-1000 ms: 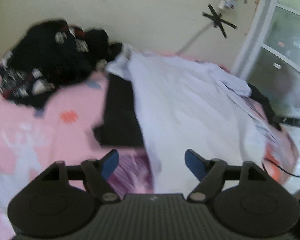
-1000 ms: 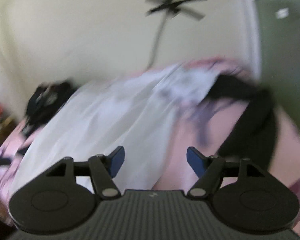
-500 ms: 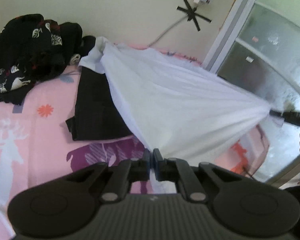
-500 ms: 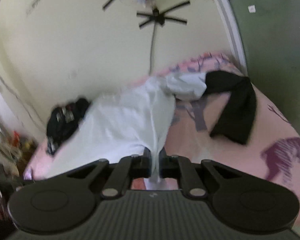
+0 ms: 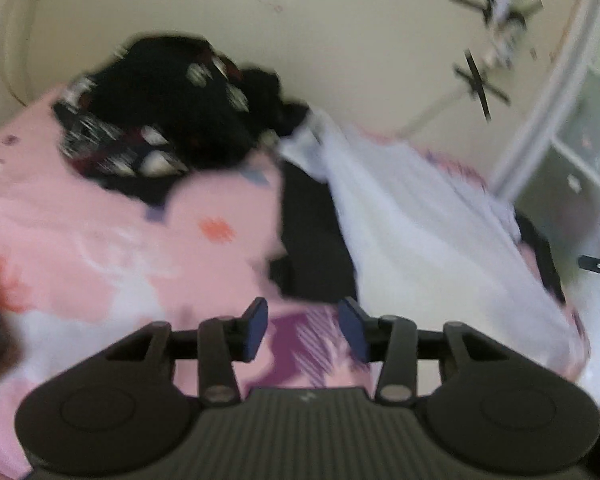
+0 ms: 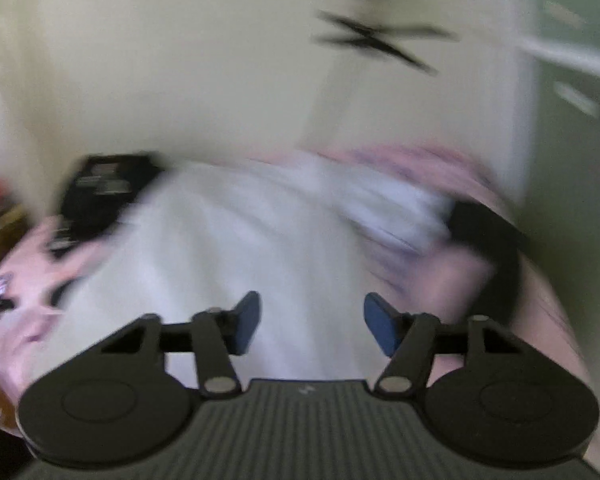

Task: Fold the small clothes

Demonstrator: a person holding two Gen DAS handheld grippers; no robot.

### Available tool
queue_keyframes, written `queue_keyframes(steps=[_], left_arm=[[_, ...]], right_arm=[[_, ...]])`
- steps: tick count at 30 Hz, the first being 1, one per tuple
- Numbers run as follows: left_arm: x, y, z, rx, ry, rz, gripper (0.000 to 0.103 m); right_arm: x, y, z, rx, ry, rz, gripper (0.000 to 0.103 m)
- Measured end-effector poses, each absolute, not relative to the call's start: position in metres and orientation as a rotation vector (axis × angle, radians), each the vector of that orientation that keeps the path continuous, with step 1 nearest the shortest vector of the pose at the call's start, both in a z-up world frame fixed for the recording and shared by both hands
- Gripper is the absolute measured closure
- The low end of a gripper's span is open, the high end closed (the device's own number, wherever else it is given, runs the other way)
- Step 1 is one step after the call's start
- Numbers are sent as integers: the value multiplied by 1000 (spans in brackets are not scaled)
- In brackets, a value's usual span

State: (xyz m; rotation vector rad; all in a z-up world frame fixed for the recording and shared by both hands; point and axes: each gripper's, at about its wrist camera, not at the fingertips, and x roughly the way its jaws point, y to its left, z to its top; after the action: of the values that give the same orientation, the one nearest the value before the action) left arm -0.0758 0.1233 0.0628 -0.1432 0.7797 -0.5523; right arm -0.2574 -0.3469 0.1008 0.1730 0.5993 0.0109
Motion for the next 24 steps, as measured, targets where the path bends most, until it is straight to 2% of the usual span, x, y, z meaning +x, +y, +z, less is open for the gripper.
queue_keyframes(steps=[3, 5, 10, 12, 13, 15, 17, 21, 24], left_arm=[[-79, 139, 69, -156, 736, -513, 57], [-83, 145, 68, -161, 732, -493, 56], [-97, 178, 62, -178, 726, -411, 55], [-104, 195, 60, -207, 711, -383, 54], [-108, 206, 60, -220, 702, -372, 54], [-112, 219, 58, -245, 683, -350, 54], [-111, 229, 54, -280, 674, -336, 54], [-100, 231, 50, -301, 686, -317, 54], [-103, 227, 55, -271, 666, -317, 54]], right_arm=[[-199, -268, 107, 87, 577, 306, 41], [-162, -209, 98, 29, 595, 495, 27], [-99, -80, 51, -266, 653, 715, 25], [-76, -55, 31, -406, 702, 685, 55], [-63, -48, 24, -435, 746, 681, 96], [-37, -45, 29, -352, 806, 691, 102], [-11, -37, 52, -256, 792, 682, 102], [33, 6, 113, -36, 712, 797, 102], [43, 15, 164, -19, 562, 823, 102]])
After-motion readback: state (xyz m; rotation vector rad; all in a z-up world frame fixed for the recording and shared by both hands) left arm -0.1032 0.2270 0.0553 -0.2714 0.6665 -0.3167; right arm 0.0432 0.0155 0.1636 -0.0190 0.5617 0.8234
